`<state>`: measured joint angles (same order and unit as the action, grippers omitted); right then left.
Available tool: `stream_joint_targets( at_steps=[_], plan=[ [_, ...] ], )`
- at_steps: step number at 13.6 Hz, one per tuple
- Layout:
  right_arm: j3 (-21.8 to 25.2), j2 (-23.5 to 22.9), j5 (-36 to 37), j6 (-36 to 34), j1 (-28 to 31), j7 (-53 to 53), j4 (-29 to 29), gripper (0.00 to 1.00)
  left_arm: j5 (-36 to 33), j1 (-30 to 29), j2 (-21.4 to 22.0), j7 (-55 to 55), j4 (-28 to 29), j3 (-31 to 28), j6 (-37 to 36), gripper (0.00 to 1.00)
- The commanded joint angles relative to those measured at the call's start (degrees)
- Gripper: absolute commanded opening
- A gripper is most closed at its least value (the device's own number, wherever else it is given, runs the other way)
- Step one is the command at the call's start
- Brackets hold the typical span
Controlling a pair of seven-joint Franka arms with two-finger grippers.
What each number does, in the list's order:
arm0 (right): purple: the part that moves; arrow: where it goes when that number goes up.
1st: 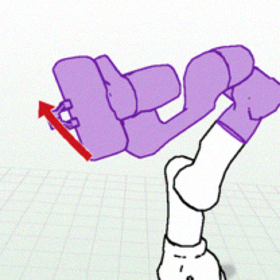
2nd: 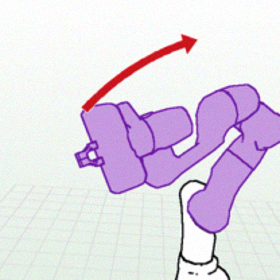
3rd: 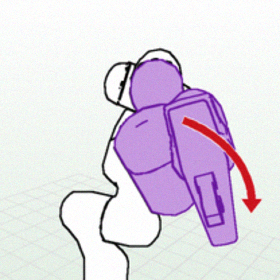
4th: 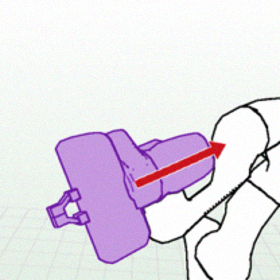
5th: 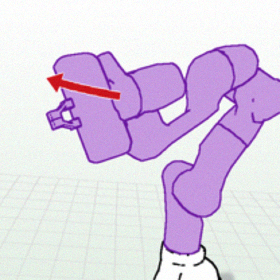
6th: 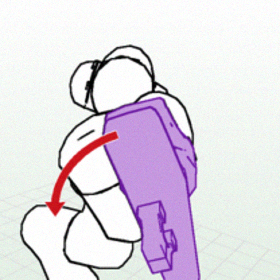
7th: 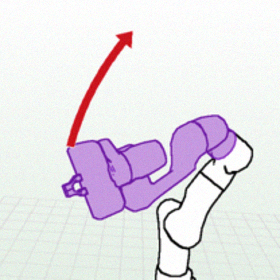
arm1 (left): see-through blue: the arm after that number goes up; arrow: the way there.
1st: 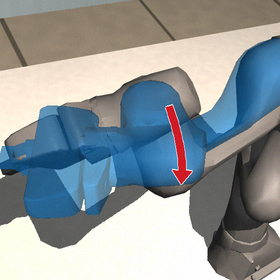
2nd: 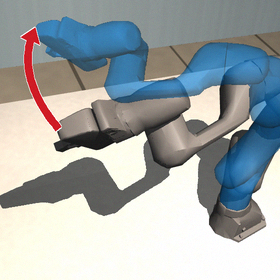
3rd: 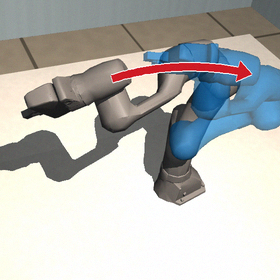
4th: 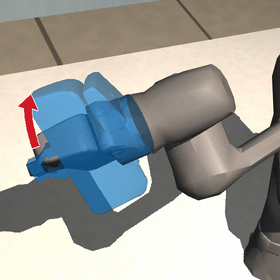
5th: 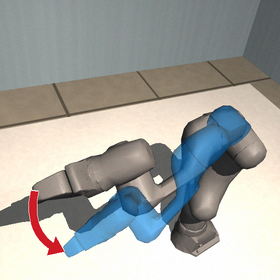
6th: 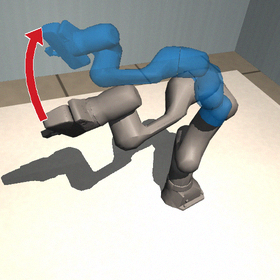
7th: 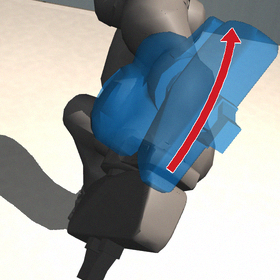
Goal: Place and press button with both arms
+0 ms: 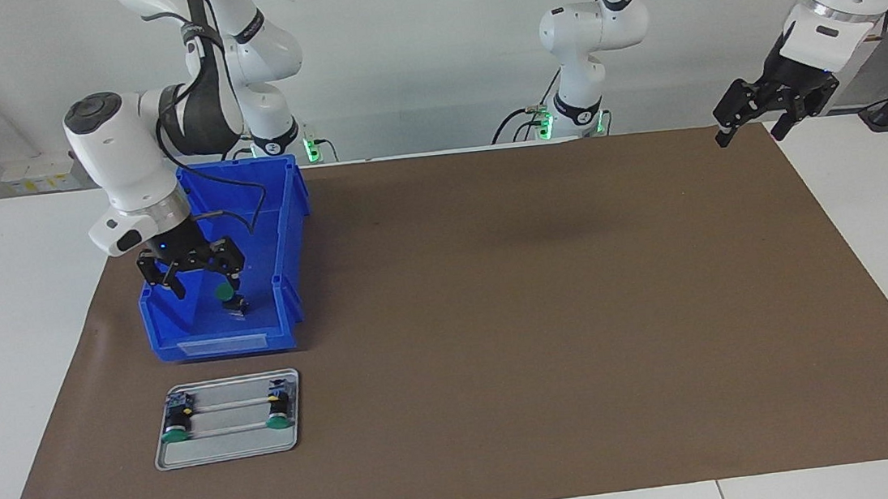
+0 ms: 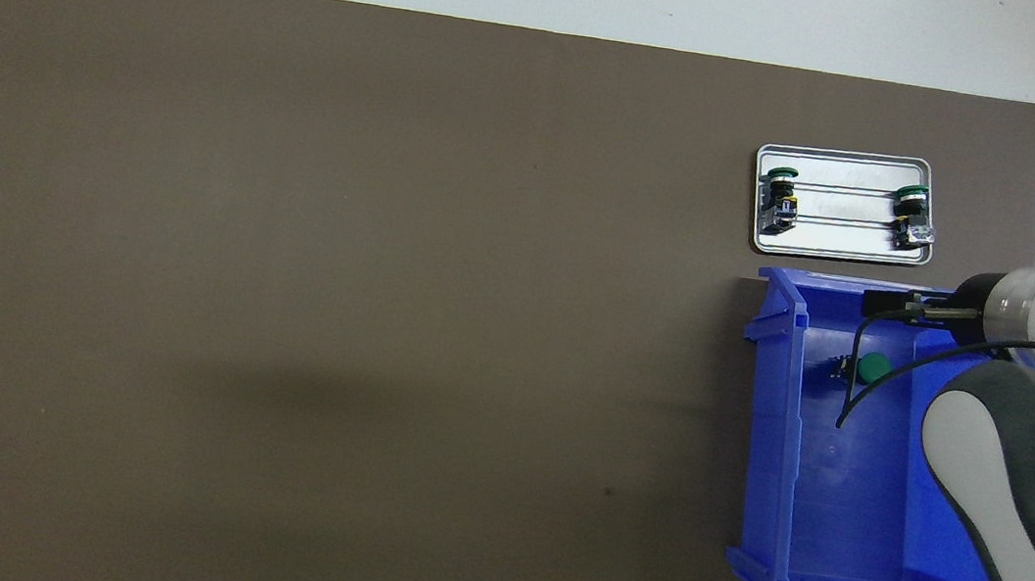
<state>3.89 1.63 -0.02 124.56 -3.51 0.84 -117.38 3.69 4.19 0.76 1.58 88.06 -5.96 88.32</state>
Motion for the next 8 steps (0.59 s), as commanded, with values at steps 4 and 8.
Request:
stream_joint_targets(
  at_steps=[4, 8],
  plan=[
    [-0.5, -0.7, 4.2, -21.4, -2.7, 8.6, 18.5, 1.0, 0.1, 0.1, 1.6, -0.1, 2.0, -0.1, 1.2, 0.99],
    [0.0, -0.6, 3.5, -35.4, -1.9, 8.3, 29.1, 1.0, 0.1, 0.1, 1.6, -0.1, 2.0, -0.1, 1.1, 0.99]
  ],
)
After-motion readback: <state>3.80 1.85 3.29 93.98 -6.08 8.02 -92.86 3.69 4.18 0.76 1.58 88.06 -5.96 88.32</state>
